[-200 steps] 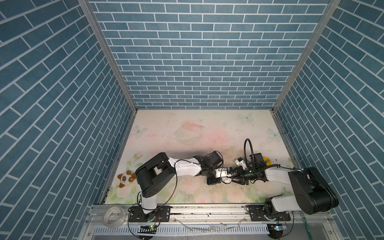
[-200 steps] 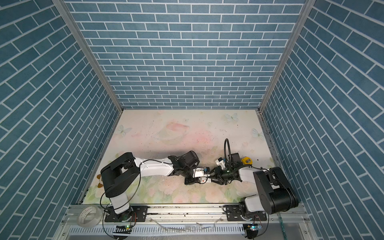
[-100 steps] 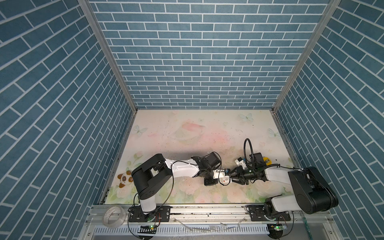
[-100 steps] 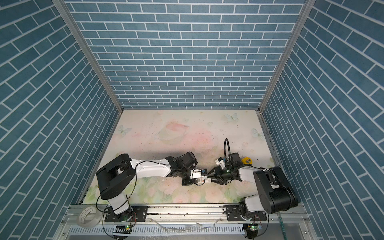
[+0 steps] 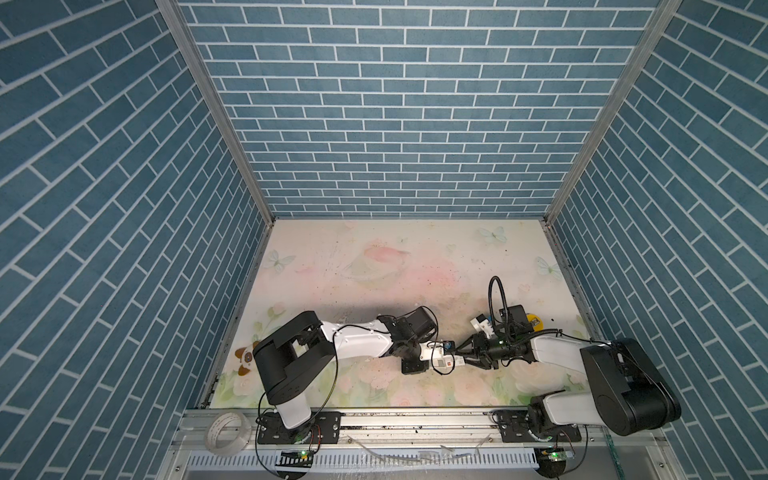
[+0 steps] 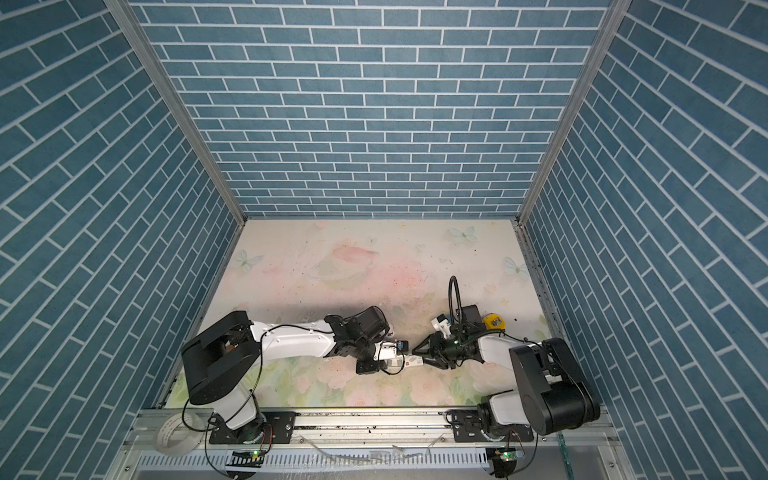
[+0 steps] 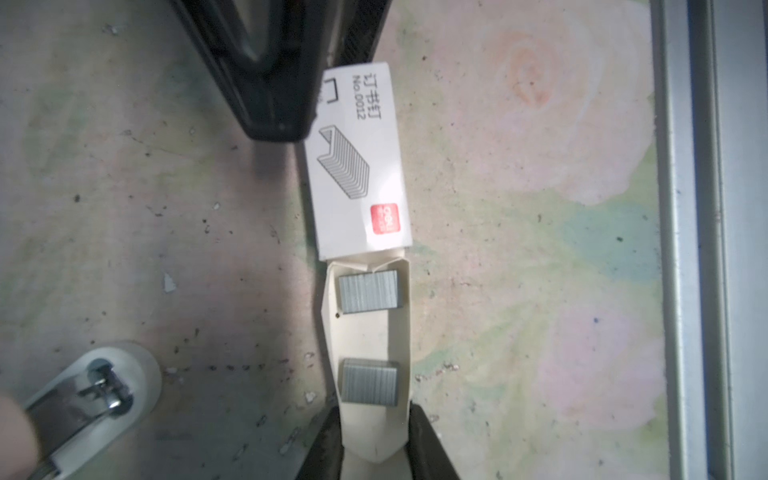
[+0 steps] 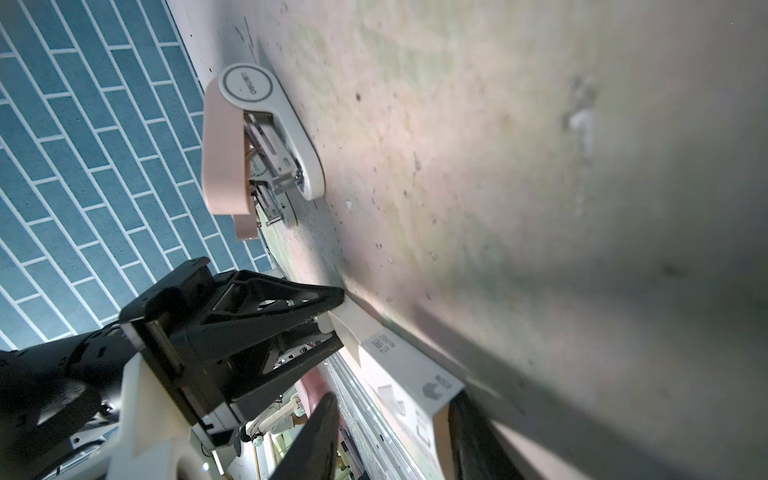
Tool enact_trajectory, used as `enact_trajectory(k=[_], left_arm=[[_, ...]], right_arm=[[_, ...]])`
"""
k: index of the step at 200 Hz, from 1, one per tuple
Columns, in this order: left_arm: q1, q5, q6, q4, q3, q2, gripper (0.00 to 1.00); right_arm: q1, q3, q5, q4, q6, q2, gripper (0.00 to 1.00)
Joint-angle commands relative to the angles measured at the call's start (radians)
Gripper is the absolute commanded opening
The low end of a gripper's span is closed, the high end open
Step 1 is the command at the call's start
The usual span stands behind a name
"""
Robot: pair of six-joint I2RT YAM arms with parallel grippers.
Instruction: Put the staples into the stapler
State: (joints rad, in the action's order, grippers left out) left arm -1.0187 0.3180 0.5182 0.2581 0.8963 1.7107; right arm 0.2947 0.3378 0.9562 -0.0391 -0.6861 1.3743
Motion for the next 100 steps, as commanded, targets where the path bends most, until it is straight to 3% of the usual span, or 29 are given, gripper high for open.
enact_trajectory(k=[1,67,100], left_arm=[[0.002,-0.018,0.015,0.06,-0.021,-0.007,0.28],[0.002,-0.031,0.008,0.037,-0.031,-0.015,0.46],[0.002,-0.035,0.011,0.048,-0.024,-0.027,0.49]], right_arm=[[0.004,0.002,-0.101,-0.055,0.033,-0.006,0.47],[0.004,0.019,-0.156,-0.115,0.034,-0.085,0.53],[0.003,0.034,-0.178,-0.158,0.04,-0.129,0.56]])
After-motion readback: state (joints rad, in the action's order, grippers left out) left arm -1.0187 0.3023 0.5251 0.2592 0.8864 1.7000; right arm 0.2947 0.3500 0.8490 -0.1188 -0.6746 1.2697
